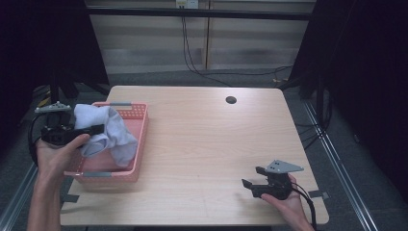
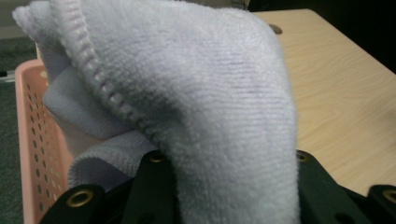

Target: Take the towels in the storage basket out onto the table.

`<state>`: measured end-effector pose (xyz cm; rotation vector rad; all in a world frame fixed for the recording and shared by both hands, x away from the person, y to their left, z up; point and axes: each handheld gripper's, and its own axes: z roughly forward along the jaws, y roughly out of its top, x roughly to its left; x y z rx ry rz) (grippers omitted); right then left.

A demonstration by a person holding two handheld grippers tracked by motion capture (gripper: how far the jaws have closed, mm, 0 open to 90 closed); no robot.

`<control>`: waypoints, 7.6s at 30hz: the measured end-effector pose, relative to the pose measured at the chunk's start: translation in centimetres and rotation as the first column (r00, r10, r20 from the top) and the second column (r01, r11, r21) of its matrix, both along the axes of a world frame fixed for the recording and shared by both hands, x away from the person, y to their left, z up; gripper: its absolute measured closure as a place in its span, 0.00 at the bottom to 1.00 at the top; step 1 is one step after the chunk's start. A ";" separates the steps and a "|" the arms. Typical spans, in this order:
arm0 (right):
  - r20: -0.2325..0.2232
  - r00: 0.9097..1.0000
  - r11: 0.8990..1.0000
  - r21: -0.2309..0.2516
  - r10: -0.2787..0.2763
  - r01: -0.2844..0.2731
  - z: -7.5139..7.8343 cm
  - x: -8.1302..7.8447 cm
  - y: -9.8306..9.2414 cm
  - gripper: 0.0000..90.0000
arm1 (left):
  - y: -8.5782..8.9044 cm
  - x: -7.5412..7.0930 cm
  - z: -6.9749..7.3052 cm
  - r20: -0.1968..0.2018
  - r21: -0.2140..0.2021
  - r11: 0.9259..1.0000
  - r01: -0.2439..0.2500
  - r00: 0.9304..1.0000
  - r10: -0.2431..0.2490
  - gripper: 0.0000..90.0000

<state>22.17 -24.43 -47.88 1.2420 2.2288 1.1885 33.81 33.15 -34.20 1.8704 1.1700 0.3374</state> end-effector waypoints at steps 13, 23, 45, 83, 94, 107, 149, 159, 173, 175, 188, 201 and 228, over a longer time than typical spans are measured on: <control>-0.001 1.000 1.000 -0.002 0.003 -0.003 0.0 0.0 0.0 0.29 | 0.1 -0.1 2.2 0.041 0.003 1.000 -0.008 0.999 0.008 0.75; -0.002 1.000 1.000 0.001 0.002 -0.002 0.0 -0.1 0.0 0.29 | 0.6 -0.5 3.8 0.081 -0.007 1.000 -0.024 0.996 0.025 0.75; -0.001 1.000 1.000 0.009 0.004 -0.004 0.1 -0.1 -0.1 0.29 | 0.8 -1.8 6.8 0.151 -0.014 1.000 -0.023 0.988 0.024 0.75; -0.001 1.000 1.000 0.015 0.004 -0.004 0.1 -0.1 0.0 0.28 | -5.0 -3.3 11.8 0.268 -0.026 0.996 0.083 0.961 -0.073 0.75; 0.001 1.000 1.000 0.014 0.006 -0.006 0.1 -0.1 -0.1 0.28 | -9.5 -2.6 11.3 0.260 -0.026 0.980 0.199 0.947 -0.186 0.74; -0.002 1.000 1.000 0.012 0.009 -0.009 0.0 -0.1 0.0 0.28 | -13.9 -1.8 9.5 0.230 -0.027 0.956 0.293 0.932 -0.279 0.74; 0.023 1.000 1.000 0.031 -0.003 0.002 0.7 -0.1 -0.2 0.28 | -23.3 -1.5 -3.4 0.102 -0.066 0.851 0.521 0.852 -0.514 0.68; 0.115 0.993 0.999 0.036 0.030 -0.034 3.9 0.3 1.0 0.28 | -25.1 -2.4 -6.6 0.082 -0.048 0.836 0.547 0.836 -0.542 0.67; 0.123 0.991 0.997 0.038 0.061 -0.066 4.5 2.4 2.7 0.27 | -23.8 -2.3 -10.9 -0.024 -0.044 0.870 0.492 0.870 -0.493 0.24; 0.126 0.990 0.996 0.051 0.061 -0.068 4.7 2.7 3.0 0.26 | -23.1 -2.4 -11.0 -0.014 -0.047 0.871 0.489 0.871 -0.490 0.23; 0.108 0.973 0.975 0.062 0.205 -0.213 4.8 5.8 9.3 0.26 | -21.8 -3.1 -12.2 -0.043 -0.027 0.866 0.500 0.865 -0.501 0.24; 0.021 0.964 0.959 0.091 0.267 -0.267 3.4 7.0 10.7 0.92 | -21.6 -4.0 -12.1 -0.027 -0.049 0.859 0.510 0.859 -0.512 0.25; 0.067 0.934 0.935 0.031 0.351 -0.353 3.3 4.7 11.8 0.56 | -18.2 -5.2 -13.3 -0.017 -0.025 0.912 0.410 0.911 -0.411 0.83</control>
